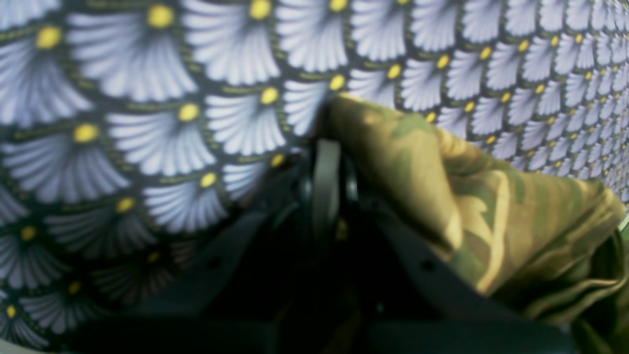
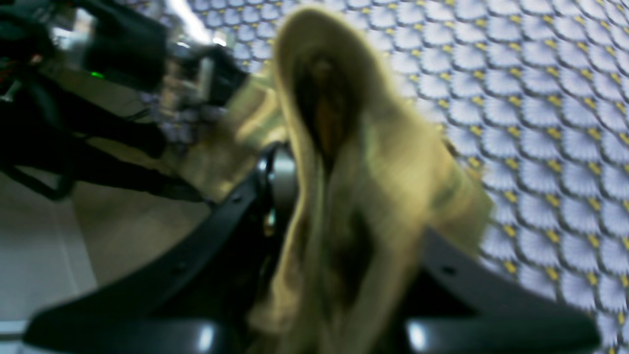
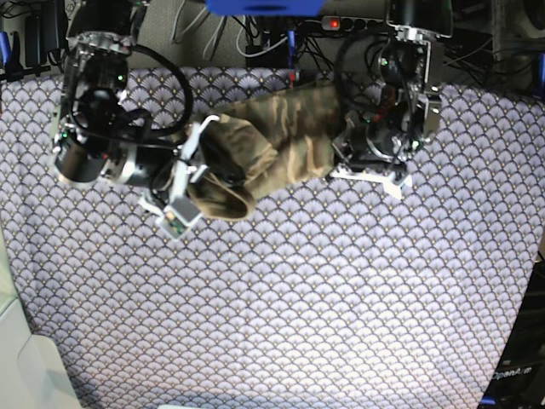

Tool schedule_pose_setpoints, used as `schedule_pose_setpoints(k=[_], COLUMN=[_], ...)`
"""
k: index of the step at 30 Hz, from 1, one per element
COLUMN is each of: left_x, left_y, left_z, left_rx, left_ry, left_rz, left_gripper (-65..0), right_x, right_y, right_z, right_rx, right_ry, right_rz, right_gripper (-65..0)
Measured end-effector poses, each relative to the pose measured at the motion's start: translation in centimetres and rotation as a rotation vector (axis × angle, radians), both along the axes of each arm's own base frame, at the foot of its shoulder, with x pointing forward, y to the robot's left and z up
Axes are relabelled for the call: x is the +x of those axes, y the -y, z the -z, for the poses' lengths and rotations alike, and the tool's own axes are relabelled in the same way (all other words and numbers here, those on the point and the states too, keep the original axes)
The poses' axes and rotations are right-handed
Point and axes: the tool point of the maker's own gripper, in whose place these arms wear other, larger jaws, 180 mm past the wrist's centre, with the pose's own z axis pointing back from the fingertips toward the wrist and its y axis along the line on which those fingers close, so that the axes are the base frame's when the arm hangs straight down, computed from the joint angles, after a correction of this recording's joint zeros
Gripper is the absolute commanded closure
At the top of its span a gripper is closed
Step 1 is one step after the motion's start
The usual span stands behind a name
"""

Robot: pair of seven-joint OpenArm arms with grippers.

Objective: Fold the T-shirt properly
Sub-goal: 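Fold the sleeve end with the right gripper over onto the folded bundle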

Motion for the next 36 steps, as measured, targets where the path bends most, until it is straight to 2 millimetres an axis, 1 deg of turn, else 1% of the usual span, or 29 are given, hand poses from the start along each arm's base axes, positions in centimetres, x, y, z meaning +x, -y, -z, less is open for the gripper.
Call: schedule_pose_setpoints(k=[2, 6, 10, 14, 23, 27, 30, 36], left_x=[0.0, -0.1, -0.1, -0.1, -0.2, -0.2, -0.1, -0.2], left_y=[-0.1, -0.2, -0.2, -0.2, -0.2, -0.1, 0.0, 0.0], left_z=[0.0, 0.1, 0.1, 0.1, 0.1, 0.1, 0.1, 0.1], left_rx=[0.003, 0.005, 0.004, 0.004, 0.005, 0.002, -0.003, -0.004], left_ry=[0.000, -0.003, -0.003, -0.003, -0.004, -0.004, -0.004, -0.004], left_rz=[0.000, 0.000, 0.000, 0.000, 0.000, 0.000, 0.000, 0.000], left_gripper=[0.0, 0.0, 0.0, 0.0, 0.0, 0.0, 0.0, 0.0], right_x=[-0.4, -1.6, -1.6, -1.4, -1.8, -2.0, -2.0, -2.0], right_y=[-0.6, -3.0, -4.6, -5.4, -5.2, -4.9, -4.9, -4.6], right_z=[0.2, 0.3, -0.5, -1.0, -0.5, -0.2, 0.5, 0.8], right_rx=[-0.004, 0.010, 0.066, 0.097, 0.089, 0.081, 0.079, 0.070], right_ry=[-0.006, -0.018, -0.013, -0.007, -0.023, -0.032, -0.058, -0.063], right_rz=[-0.025, -0.104, -0.105, -0.104, -0.104, -0.103, -0.103, -0.103], right_gripper=[-9.4, -9.4, -9.4, -9.4, -9.0, -6.8, -6.3, -5.2])
